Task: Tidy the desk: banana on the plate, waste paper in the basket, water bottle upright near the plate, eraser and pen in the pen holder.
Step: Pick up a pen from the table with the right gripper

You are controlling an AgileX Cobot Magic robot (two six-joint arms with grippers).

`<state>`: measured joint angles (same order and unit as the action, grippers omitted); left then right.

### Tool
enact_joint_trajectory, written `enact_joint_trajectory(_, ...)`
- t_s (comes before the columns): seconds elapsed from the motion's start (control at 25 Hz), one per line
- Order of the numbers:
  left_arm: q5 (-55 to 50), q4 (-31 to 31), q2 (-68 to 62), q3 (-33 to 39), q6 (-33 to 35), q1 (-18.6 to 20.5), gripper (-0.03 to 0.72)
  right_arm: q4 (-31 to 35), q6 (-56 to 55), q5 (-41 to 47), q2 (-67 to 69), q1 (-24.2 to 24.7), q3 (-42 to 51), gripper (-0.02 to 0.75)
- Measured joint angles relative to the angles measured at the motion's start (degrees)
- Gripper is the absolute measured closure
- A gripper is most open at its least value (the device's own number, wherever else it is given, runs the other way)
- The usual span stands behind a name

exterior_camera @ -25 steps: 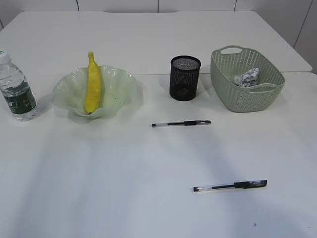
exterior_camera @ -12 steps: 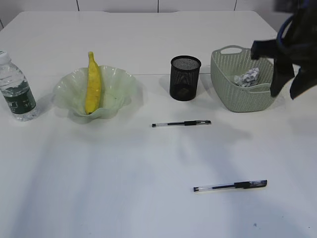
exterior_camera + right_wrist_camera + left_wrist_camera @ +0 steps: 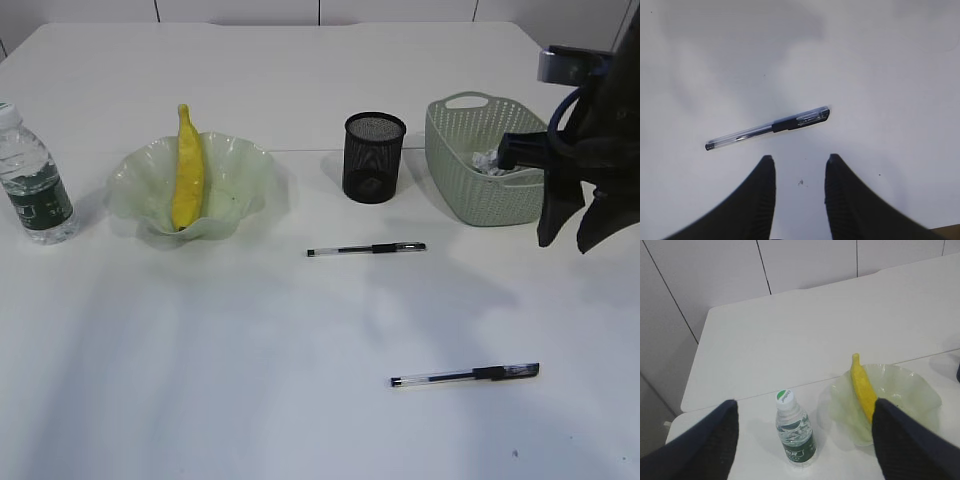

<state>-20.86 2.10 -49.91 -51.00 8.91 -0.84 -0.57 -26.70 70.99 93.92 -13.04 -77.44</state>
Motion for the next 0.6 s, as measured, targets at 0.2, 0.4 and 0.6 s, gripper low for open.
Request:
enact_joint_trajectory(0.2,-0.1,0.3,0.0,0.0,0.0,-1.4,0.095,0.1,-5.1,-0.1,0.0,0.0,0.0,0.487)
enact_joint_trajectory(0.4,-0.9,1.9,0.0,0.0,0.0,-3.9,0.095,0.1,-18.1,-0.1,0.0,0.0,0.0,0.487)
enact_joint_trajectory(0.6,-1.2,1.8,0.0,0.0,0.0,-6.4,0.095,1.1,-30.7,-0.1,0.3,-0.4,0.0,0.487)
